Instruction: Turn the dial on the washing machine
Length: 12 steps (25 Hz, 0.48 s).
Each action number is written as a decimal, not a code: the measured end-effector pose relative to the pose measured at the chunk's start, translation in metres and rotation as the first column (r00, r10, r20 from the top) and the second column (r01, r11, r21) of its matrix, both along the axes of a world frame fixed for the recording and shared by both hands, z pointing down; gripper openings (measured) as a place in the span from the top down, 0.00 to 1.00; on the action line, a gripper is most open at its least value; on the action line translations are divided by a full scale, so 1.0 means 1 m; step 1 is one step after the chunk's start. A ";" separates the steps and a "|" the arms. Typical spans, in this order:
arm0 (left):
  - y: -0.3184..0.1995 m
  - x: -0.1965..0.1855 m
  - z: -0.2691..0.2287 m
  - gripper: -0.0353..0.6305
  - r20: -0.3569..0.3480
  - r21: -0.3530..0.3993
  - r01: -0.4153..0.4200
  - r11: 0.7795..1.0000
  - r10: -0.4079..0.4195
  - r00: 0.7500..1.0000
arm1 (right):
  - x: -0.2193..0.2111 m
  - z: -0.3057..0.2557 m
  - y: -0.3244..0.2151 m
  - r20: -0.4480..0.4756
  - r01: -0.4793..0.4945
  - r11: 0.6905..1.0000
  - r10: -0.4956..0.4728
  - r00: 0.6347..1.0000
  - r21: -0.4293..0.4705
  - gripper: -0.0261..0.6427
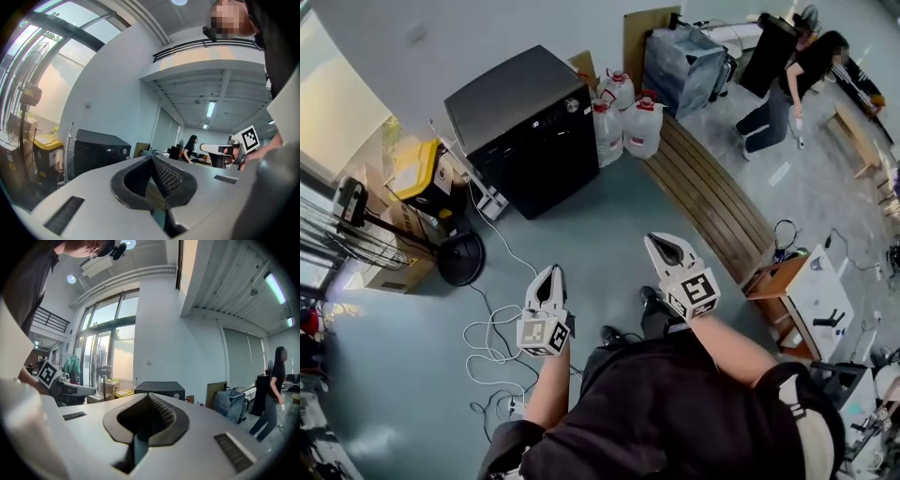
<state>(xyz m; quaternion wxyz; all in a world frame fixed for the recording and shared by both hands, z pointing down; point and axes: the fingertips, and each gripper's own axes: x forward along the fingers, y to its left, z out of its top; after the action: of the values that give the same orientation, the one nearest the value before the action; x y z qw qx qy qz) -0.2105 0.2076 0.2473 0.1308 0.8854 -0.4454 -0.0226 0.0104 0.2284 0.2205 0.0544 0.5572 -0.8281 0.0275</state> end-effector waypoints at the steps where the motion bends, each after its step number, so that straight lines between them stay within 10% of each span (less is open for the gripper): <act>1: 0.003 -0.007 0.002 0.92 0.002 -0.007 0.016 1.000 -0.016 1.000 | 0.000 0.000 0.004 -0.003 -0.006 1.000 0.006 1.000 -0.001 0.93; 12: 0.022 0.031 -0.007 0.92 0.044 0.011 0.087 0.996 -0.088 0.995 | 0.061 -0.003 0.015 -0.004 0.019 1.000 -0.019 1.000 0.014 0.93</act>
<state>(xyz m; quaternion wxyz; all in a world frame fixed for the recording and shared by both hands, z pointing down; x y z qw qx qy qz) -0.1797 0.2299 0.2404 0.1159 0.8659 -0.4865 -0.0108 0.0709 0.2431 0.2171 0.0525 0.5495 -0.8336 0.0200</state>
